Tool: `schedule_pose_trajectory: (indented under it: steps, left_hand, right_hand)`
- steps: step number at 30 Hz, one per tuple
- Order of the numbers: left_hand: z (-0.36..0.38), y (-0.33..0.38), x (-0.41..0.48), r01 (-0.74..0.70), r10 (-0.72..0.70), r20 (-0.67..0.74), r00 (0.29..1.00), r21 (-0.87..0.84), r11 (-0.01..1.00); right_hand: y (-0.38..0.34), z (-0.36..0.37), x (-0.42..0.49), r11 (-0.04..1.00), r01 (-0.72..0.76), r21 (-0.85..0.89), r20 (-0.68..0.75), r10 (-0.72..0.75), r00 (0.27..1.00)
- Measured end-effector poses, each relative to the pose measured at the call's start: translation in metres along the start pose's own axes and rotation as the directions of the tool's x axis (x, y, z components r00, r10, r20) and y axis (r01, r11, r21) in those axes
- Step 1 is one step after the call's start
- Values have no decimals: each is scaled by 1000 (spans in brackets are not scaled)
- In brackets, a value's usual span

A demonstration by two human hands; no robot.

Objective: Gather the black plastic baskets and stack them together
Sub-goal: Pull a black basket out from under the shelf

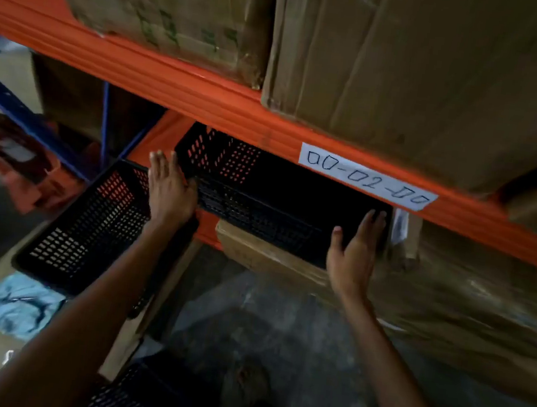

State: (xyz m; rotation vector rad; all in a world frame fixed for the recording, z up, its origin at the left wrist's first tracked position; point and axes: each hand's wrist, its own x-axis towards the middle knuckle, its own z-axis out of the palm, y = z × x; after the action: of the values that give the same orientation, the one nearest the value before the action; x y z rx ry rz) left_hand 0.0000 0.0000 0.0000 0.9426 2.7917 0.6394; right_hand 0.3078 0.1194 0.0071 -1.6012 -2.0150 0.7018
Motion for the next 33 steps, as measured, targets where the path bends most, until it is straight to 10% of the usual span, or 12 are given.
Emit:
schedule_pose_trajectory:
  steps: [9, 27, 33]
  left_hand:
    - [17, 14, 64, 242, -246, 43, 968, -402, 883]
    - [-28, -85, -78, 397, -377, 221, 899, -50, 917]
    - [-22, -95, -34, 221, -224, 274, 935, 39, 974]
  right_hand:
    - [20, 21, 35, 960, -178, -214, -110, 158, 981]
    - [39, -14, -29, 963, -87, -255, 188, 138, 973]
    - [53, -2, 30, 971, -181, -154, 231, 214, 949]
